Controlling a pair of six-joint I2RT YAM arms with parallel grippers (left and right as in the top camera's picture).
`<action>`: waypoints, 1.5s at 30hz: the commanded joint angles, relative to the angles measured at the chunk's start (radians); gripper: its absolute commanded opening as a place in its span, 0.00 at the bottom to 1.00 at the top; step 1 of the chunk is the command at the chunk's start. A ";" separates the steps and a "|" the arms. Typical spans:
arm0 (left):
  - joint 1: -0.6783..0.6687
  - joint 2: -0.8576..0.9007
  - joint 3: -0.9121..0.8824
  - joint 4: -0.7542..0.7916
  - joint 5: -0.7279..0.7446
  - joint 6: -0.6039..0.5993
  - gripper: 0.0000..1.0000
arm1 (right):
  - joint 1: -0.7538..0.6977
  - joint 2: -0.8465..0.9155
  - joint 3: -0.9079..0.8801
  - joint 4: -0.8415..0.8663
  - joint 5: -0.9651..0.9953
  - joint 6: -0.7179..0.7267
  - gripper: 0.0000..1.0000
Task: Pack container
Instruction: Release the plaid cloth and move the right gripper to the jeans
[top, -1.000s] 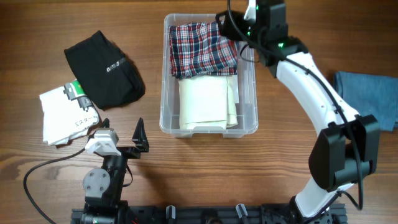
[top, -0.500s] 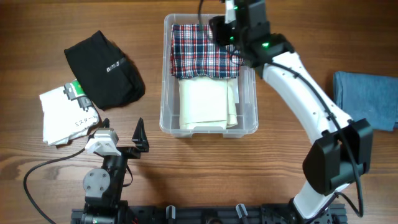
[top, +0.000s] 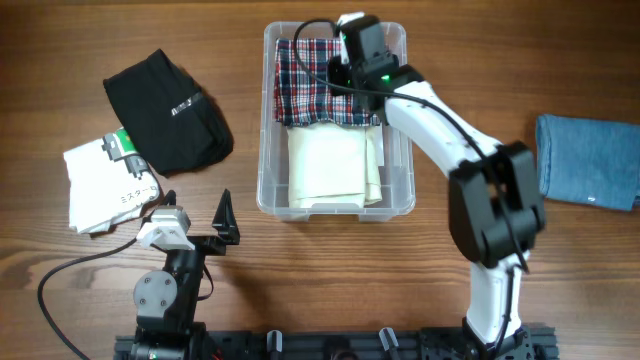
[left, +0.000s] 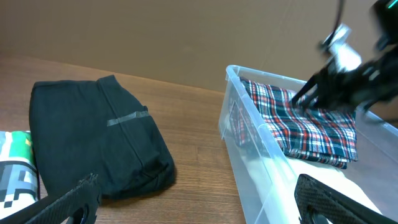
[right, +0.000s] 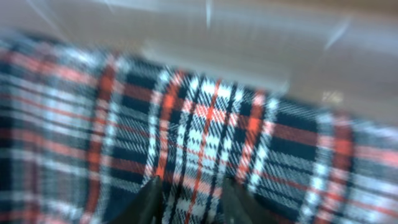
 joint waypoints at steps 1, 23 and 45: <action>0.006 -0.005 -0.006 0.002 0.009 0.016 1.00 | 0.000 0.082 0.017 0.014 -0.029 0.019 0.40; 0.006 -0.005 -0.006 0.002 0.009 0.016 1.00 | -0.119 -0.504 0.017 -0.284 0.087 0.153 0.51; 0.006 -0.005 -0.006 0.002 0.009 0.016 1.00 | -1.122 -0.488 -0.111 -0.741 -0.094 0.150 0.60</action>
